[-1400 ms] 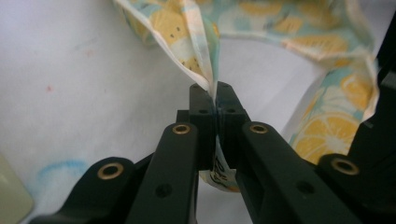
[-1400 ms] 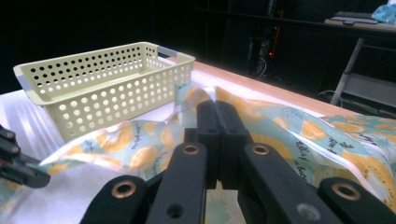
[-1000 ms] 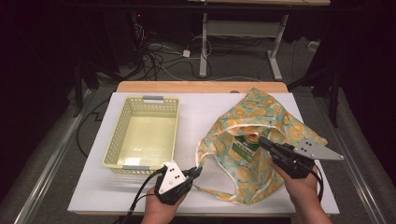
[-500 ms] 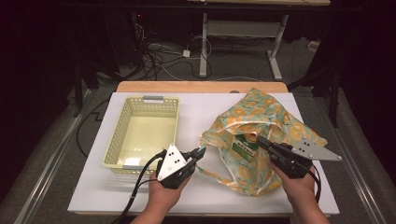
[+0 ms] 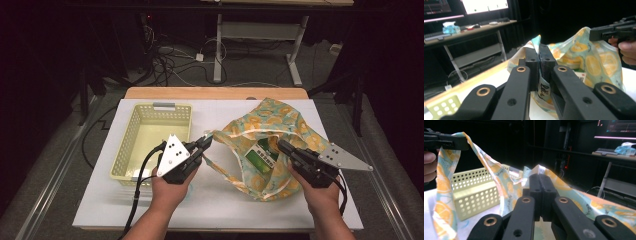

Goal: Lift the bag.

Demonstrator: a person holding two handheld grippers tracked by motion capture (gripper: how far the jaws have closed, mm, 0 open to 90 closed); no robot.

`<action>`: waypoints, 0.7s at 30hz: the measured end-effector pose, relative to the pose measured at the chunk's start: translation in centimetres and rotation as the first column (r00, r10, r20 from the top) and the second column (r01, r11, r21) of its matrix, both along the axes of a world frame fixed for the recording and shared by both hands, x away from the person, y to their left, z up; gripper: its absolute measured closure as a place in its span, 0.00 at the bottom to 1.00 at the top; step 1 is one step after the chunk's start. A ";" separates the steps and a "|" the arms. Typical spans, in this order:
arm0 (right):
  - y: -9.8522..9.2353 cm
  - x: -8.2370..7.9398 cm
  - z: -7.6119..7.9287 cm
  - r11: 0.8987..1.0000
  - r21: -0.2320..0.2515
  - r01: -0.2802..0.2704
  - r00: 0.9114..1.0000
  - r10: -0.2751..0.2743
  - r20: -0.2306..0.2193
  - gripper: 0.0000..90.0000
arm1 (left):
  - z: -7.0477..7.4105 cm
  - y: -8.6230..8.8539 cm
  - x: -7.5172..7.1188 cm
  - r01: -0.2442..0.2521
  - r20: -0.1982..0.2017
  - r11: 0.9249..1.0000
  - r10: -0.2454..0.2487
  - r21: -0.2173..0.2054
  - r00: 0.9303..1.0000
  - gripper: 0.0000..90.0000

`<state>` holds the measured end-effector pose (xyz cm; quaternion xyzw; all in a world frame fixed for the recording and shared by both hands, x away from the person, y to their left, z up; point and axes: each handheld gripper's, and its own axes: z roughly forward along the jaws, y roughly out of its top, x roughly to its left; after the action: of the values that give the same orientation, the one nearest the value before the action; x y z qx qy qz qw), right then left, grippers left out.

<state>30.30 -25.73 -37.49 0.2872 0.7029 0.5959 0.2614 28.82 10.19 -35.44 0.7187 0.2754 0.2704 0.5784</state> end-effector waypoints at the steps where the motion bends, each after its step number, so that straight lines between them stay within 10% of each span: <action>1: 0.0 0.1 0.2 1.000 0.005 0.004 1.000 -0.004 -0.004 1.00 | 0.4 0.0 0.2 -0.004 0.010 1.000 0.004 -0.001 1.000 0.96; 12: 0.0 2.2 5.1 0.994 0.090 0.054 0.992 -0.064 0.110 1.00 | 7.8 -0.4 2.5 -0.035 0.167 0.999 0.034 0.004 0.985 0.96; 21: -2.7 3.4 11.5 0.964 0.218 0.150 0.960 -0.195 0.200 1.00 | 13.6 -0.9 4.1 -0.049 0.257 0.998 0.054 -0.026 0.965 0.96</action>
<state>33.74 -28.46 -25.95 0.3049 0.5781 0.6667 0.3582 32.96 9.32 -21.86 0.6646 0.2189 0.3736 0.6089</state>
